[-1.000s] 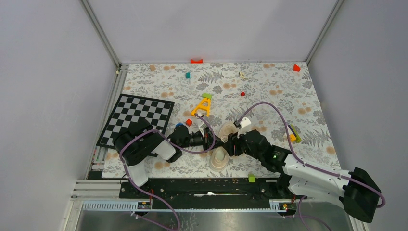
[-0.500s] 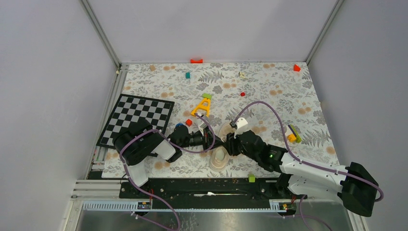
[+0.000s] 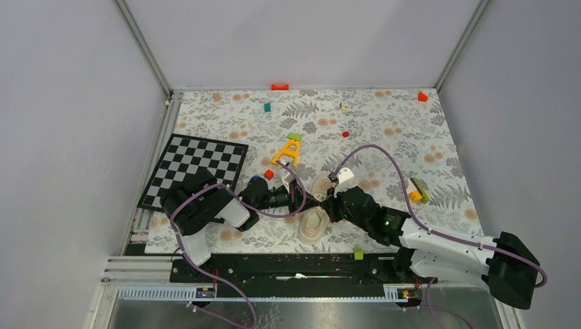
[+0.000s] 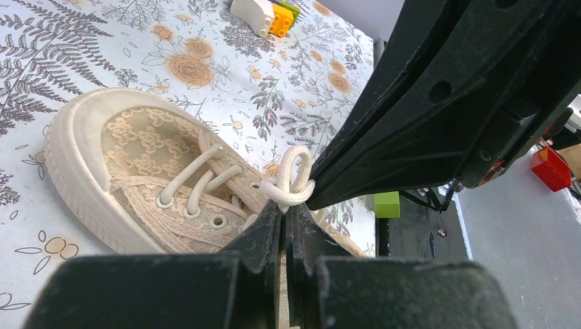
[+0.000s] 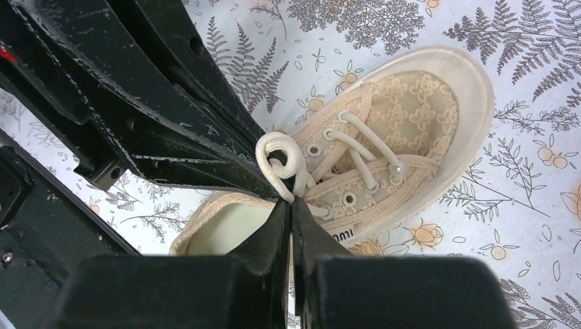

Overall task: Tie the shoes
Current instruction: Cross the shoelace with the shoelace.

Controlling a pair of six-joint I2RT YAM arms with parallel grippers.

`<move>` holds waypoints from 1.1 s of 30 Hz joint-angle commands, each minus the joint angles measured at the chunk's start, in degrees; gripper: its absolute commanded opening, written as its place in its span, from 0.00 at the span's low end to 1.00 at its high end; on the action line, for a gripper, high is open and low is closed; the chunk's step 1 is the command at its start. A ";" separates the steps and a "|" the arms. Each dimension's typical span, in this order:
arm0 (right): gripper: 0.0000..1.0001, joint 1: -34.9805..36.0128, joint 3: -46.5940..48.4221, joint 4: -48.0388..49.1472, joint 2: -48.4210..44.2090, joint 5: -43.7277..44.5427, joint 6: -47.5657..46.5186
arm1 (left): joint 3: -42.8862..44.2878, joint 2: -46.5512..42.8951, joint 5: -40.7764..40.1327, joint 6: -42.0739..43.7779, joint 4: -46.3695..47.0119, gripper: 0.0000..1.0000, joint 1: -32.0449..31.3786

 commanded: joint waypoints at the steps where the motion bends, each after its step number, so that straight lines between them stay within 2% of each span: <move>1: 0.00 0.22 -1.44 3.30 -2.76 1.21 1.46 | 0.85 -0.06 0.81 -0.20 4.64 0.00 -0.01; 13: 0.00 -1.11 -3.58 6.45 -3.90 -5.81 5.75 | 0.37 -0.54 0.98 -0.20 4.64 0.00 0.07; 21: 0.00 -6.12 -6.39 10.61 -2.90 -12.98 10.31 | -0.04 -0.99 0.92 -0.24 4.64 0.00 0.18; 27: 0.00 -12.97 -10.17 19.70 0.65 -24.88 16.13 | -0.90 -1.59 0.99 -0.69 4.62 0.00 0.14; 33: 0.00 -16.74 -10.96 27.50 7.24 -33.22 20.40 | -1.40 -1.74 0.97 -0.57 4.60 0.00 0.15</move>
